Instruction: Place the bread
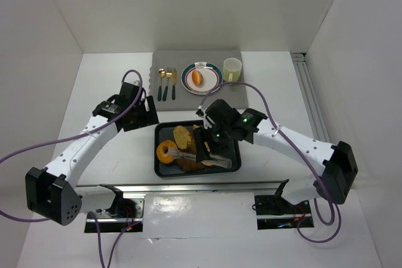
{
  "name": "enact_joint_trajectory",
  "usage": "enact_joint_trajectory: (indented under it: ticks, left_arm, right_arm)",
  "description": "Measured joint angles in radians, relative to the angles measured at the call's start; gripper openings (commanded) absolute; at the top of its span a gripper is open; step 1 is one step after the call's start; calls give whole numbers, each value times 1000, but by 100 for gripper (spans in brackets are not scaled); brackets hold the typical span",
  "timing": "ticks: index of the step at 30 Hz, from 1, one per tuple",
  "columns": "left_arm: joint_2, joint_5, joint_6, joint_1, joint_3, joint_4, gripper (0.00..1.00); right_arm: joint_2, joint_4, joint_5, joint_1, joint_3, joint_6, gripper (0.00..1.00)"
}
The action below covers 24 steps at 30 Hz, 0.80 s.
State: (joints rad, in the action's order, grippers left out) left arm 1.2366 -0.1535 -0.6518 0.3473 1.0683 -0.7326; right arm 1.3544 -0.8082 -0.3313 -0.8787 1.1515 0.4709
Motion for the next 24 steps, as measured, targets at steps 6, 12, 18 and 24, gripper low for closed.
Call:
enact_joint_trajectory:
  ticks: [6, 12, 18, 24]
  left_arm:
    - [-10, 21, 24, -31, 0, 2, 91]
    - [-26, 39, 39, -38, -11, 9, 91]
    - [-31, 54, 50, -43, -29, 12, 91]
    - [-36, 55, 61, -58, -29, 19, 91]
  right_arm:
    - [65, 74, -20, -51, 0, 13, 69]
    - [142, 125, -28, -55, 0, 18, 65]
    - [188, 134, -19, -51, 10, 23, 46]
    - [188, 122, 21, -42, 44, 15, 30]
